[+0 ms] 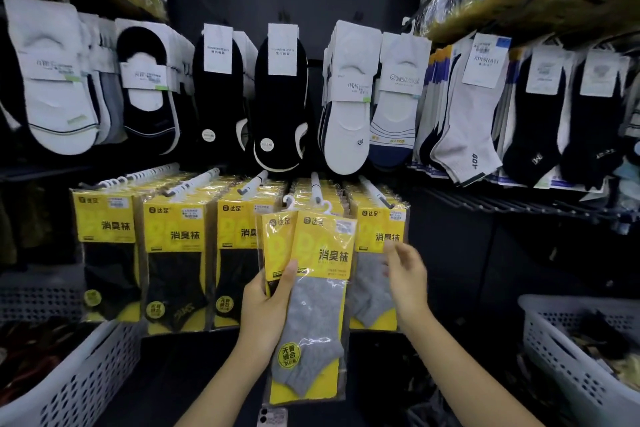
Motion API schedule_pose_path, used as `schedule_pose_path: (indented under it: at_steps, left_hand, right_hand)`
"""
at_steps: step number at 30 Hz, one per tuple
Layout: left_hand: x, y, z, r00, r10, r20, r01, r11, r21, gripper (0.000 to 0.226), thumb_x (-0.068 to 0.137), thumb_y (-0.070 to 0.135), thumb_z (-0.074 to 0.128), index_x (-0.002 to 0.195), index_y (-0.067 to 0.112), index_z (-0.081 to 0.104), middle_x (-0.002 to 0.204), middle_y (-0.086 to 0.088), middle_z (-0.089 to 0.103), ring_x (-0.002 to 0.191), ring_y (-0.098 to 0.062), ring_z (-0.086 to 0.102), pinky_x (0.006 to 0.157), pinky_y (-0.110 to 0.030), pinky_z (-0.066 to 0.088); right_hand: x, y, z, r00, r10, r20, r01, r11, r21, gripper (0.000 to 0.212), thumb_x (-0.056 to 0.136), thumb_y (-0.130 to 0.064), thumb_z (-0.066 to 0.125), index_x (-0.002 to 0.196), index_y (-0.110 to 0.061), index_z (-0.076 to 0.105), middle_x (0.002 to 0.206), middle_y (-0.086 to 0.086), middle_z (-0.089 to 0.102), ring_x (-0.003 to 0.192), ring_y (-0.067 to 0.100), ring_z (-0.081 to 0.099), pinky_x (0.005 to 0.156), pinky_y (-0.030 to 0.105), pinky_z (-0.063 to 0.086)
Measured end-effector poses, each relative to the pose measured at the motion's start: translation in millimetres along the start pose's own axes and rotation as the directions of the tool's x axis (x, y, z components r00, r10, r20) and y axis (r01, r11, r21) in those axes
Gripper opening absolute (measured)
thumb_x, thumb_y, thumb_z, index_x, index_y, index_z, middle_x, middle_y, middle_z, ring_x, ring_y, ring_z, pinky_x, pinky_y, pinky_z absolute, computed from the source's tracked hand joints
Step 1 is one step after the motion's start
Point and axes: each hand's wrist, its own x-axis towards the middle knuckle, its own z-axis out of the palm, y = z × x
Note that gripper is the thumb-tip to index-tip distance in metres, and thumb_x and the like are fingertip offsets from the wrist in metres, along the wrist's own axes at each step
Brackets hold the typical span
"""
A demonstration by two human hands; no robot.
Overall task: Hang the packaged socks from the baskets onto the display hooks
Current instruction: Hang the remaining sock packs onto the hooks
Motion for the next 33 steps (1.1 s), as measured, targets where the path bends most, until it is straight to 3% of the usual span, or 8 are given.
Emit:
schedule_pose_path:
  at_steps: [3, 5, 11, 16, 21, 24, 29, 33]
  left_hand:
    - [-4.9, -0.2, 11.1, 1.000, -0.013, 0.014, 0.014, 1.000, -0.013, 0.030, 0.073, 0.043, 0.065, 0.090, 0.018, 0.070, 0.082, 0.002, 0.075, 0.074, -0.014, 0.072, 0.054, -0.018, 0.053]
    - [-7.7, -0.5, 18.1, 1.000, -0.010, 0.019, 0.010, 1.000, -0.009, 0.031, 0.072, 0.043, 0.067, 0.091, 0.019, 0.070, 0.085, 0.003, 0.075, 0.076, -0.013, 0.072, 0.057, -0.019, 0.054]
    - [-9.8, 3.4, 21.7, 1.000, 0.011, 0.025, -0.013, 0.994, 0.112, 0.025, 0.077, 0.052, 0.055, 0.090, 0.032, 0.064, 0.081, 0.024, 0.071, 0.078, 0.010, 0.064, 0.059, -0.002, 0.044]
    - [-1.3, 5.9, 12.0, 1.000, 0.016, 0.008, -0.017, 0.981, 0.191, 0.011, 0.089, 0.046, 0.047, 0.089, 0.042, 0.057, 0.088, 0.021, 0.066, 0.080, 0.018, 0.059, 0.063, -0.001, 0.043]
    - [6.4, 9.8, 7.7, 0.998, 0.059, 0.026, -0.063, 0.974, 0.218, 0.011, 0.092, 0.042, 0.047, 0.088, 0.041, 0.057, 0.090, 0.021, 0.064, 0.080, 0.023, 0.056, 0.064, 0.004, 0.039]
    - [10.6, 10.0, 7.5, 0.997, 0.077, 0.013, -0.078, 0.967, 0.242, 0.014, 0.091, 0.045, 0.046, 0.087, 0.039, 0.058, 0.084, 0.014, 0.066, 0.077, 0.019, 0.057, 0.063, 0.001, 0.040]
    - [17.0, 3.1, 5.8, 0.996, 0.086, 0.014, -0.087, 0.968, 0.234, 0.022, 0.089, 0.049, 0.045, 0.100, 0.035, 0.058, 0.084, 0.015, 0.064, 0.082, 0.010, 0.059, 0.066, -0.004, 0.042]
    - [20.3, -2.2, 4.4, 0.997, 0.072, 0.004, -0.071, 0.972, 0.223, 0.025, 0.090, 0.048, 0.046, 0.101, 0.031, 0.060, 0.082, -0.010, 0.057, 0.089, -0.006, 0.060, 0.066, -0.008, 0.041]
  right_hand:
    - [-33.6, -19.6, 9.0, 0.962, 0.034, 0.271, -0.076, 0.986, 0.148, 0.015, 0.093, -0.028, 0.057, 0.096, -0.017, 0.065, 0.092, 0.000, 0.072, 0.086, 0.012, 0.069, 0.076, 0.022, 0.054]
    - [-45.3, -25.2, 11.5, 0.942, 0.041, 0.333, -0.105, 0.979, 0.176, 0.017, 0.089, -0.026, 0.063, 0.103, -0.017, 0.065, 0.099, -0.003, 0.074, 0.092, 0.008, 0.069, 0.081, 0.023, 0.056]
    - [-39.9, -23.0, -8.8, 0.956, 0.122, 0.267, -0.173, 0.969, 0.178, 0.021, 0.087, -0.017, 0.066, 0.107, -0.013, 0.064, 0.100, 0.001, 0.074, 0.092, 0.014, 0.071, 0.081, 0.028, 0.057]
    - [-17.9, -10.8, -37.4, 0.986, 0.137, 0.094, -0.146, 0.985, 0.089, 0.014, 0.095, -0.013, 0.055, 0.106, -0.011, 0.063, 0.099, 0.003, 0.071, 0.080, 0.008, 0.069, 0.062, 0.018, 0.053]
    - [16.9, -14.6, -50.4, 0.997, 0.072, -0.007, -0.071, 0.997, 0.034, 0.009, 0.096, -0.011, 0.053, 0.102, -0.010, 0.060, 0.100, 0.008, 0.068, 0.082, 0.015, 0.065, 0.069, 0.026, 0.051]
    - [36.3, -22.5, -44.5, 0.998, 0.015, 0.061, -0.014, 1.000, -0.020, 0.014, 0.095, -0.010, 0.053, 0.107, -0.008, 0.060, 0.103, 0.007, 0.068, 0.089, 0.018, 0.065, 0.077, 0.028, 0.053]
    - [52.8, -16.5, -28.8, 0.985, -0.010, 0.172, 0.017, 0.999, -0.039, 0.013, 0.096, -0.009, 0.053, 0.107, -0.012, 0.058, 0.097, 0.000, 0.068, 0.085, 0.010, 0.065, 0.064, 0.015, 0.054]
    - [64.0, -3.5, -19.8, 0.983, 0.036, 0.182, -0.029, 0.999, -0.039, 0.014, 0.095, -0.010, 0.054, 0.108, -0.012, 0.060, 0.096, 0.001, 0.069, 0.086, 0.012, 0.066, 0.069, 0.022, 0.054]
